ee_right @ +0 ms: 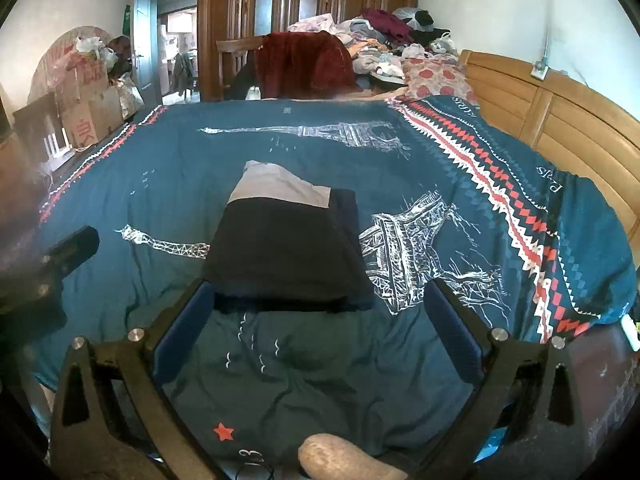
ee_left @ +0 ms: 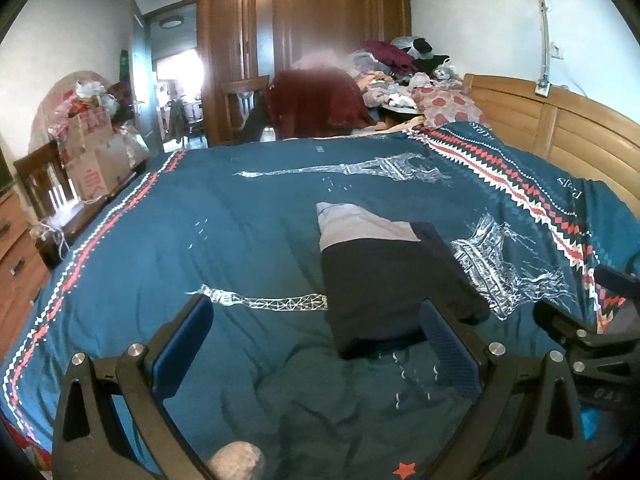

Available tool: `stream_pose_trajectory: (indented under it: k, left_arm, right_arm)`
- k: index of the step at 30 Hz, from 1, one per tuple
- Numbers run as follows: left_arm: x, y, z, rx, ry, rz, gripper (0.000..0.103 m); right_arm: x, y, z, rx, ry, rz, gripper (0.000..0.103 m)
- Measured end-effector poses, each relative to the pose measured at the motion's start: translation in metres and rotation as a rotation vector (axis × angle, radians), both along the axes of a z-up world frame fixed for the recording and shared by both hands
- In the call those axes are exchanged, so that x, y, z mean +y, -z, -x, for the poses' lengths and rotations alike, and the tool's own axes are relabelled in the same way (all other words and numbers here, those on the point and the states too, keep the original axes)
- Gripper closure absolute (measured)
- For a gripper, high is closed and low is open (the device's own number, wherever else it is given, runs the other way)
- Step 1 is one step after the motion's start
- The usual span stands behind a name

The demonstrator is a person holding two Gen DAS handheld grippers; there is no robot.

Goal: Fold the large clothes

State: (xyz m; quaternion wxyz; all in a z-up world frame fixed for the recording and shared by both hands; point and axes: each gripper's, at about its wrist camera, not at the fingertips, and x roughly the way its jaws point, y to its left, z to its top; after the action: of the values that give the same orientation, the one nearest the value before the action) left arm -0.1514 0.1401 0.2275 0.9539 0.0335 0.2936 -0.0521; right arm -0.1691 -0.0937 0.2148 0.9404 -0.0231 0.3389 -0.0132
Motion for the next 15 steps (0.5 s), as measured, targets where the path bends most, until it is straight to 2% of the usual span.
stream_pose_trajectory:
  k: [15]
  left_arm:
    - [-0.0022,-0.005,0.0052,-0.015,0.007,0.007,0.0]
  right_arm:
    - [-0.0107,0.0052,-0.0033,0.029,0.0,-0.053,0.0]
